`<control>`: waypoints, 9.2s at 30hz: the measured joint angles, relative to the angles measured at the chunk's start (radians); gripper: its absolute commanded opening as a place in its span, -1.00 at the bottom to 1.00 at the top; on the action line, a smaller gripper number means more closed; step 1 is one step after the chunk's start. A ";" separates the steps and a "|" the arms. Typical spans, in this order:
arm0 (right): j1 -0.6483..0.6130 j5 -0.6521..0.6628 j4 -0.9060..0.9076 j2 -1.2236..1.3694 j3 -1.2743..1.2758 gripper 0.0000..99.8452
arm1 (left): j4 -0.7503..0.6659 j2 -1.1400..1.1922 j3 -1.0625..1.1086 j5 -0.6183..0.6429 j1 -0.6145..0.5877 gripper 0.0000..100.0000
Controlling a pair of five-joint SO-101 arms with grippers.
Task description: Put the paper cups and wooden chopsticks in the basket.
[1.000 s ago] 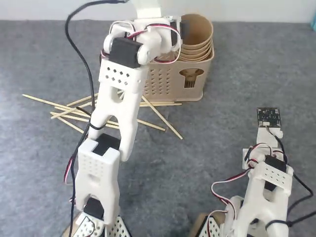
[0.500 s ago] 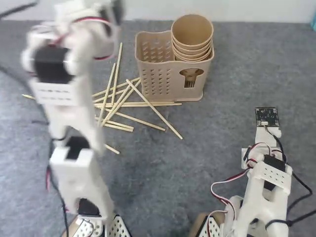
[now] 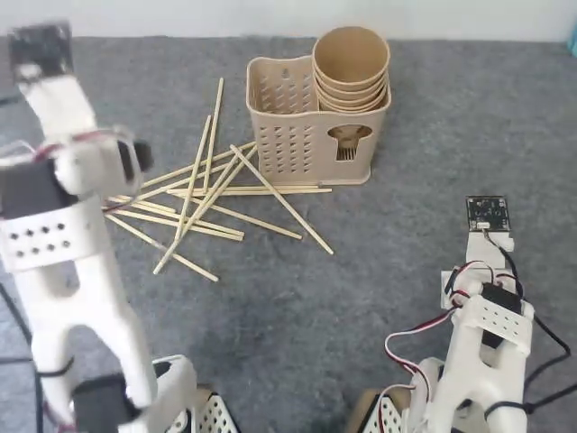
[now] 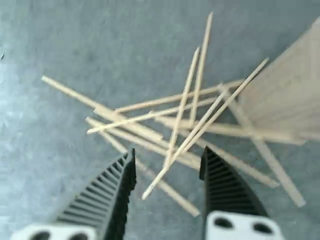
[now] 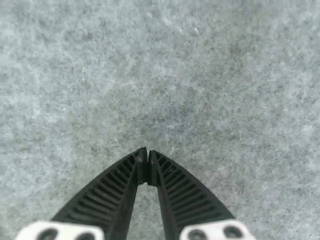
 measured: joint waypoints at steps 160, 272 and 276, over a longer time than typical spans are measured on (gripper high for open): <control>-0.025 0.063 0.003 -0.012 0.015 -0.98 | -0.404 1.468 -1.020 -0.213 0.239 -0.64; -0.025 0.064 0.003 -0.012 0.015 -0.98 | -0.135 0.061 -0.603 0.181 0.542 -0.98; -0.025 0.064 0.003 -0.012 0.015 -0.98 | -0.420 -0.014 -0.269 0.181 0.542 -0.98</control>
